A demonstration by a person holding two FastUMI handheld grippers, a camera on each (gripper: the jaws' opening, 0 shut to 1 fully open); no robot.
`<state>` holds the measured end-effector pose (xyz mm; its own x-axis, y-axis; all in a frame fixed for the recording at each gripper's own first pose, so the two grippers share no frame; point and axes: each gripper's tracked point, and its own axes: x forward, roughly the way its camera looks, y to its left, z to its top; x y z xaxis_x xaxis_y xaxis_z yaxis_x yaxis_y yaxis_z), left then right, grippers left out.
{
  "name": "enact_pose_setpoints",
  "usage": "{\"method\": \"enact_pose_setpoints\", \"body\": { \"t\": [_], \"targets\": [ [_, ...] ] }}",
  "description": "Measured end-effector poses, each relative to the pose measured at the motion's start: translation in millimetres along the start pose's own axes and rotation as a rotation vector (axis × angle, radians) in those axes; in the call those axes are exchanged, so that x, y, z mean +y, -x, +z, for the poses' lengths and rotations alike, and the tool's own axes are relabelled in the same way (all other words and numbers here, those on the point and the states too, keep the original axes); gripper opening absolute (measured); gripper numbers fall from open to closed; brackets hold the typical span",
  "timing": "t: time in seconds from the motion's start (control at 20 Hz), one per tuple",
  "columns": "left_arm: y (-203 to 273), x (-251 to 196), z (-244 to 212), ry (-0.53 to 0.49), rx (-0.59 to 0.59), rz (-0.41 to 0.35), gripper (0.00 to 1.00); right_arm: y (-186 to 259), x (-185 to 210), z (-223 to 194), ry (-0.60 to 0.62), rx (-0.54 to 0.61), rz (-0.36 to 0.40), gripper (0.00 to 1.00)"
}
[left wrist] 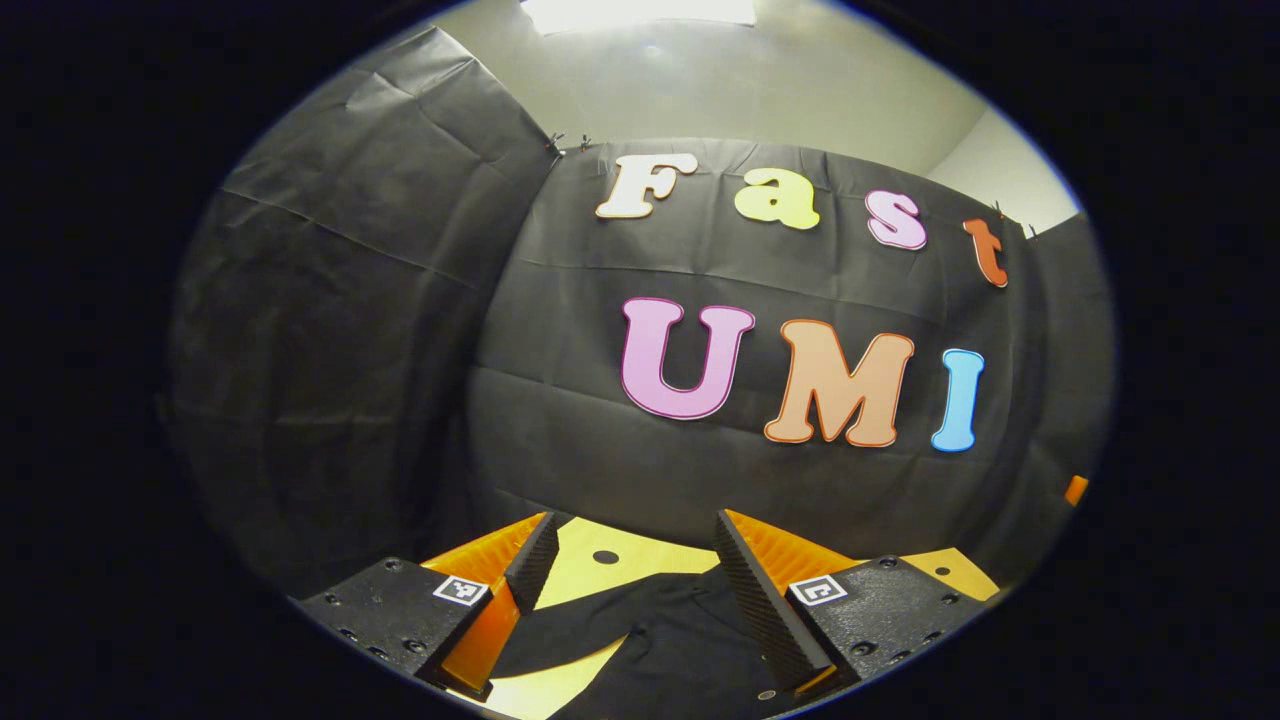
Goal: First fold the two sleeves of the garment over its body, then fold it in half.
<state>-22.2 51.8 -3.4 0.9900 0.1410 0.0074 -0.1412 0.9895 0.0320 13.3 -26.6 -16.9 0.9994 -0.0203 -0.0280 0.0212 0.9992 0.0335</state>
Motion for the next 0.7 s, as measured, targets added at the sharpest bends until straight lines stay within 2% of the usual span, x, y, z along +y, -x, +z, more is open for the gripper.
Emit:
{"method": "enact_pose_setpoints", "body": {
  "t": [0.3, 0.5, 0.7],
  "targets": [
    [0.0, -0.9, -1.6, 0.007, 0.012, -0.002, 0.92, -2.2, -15.6, -4.5, 0.023, 0.005, -0.031, 0.99],
    [-0.2, 0.9, -3.2, 0.004, 0.022, 0.012, 0.93, -8.6, -39.3, -28.5, 0.041, 0.046, -0.082, 0.99],
    [-1.6, 4.2, -7.4, -0.008, 0.037, 0.036, 0.92, -17.5, -72.9, -68.9, 0.083, 0.138, -0.146, 0.99]
  ]
}}
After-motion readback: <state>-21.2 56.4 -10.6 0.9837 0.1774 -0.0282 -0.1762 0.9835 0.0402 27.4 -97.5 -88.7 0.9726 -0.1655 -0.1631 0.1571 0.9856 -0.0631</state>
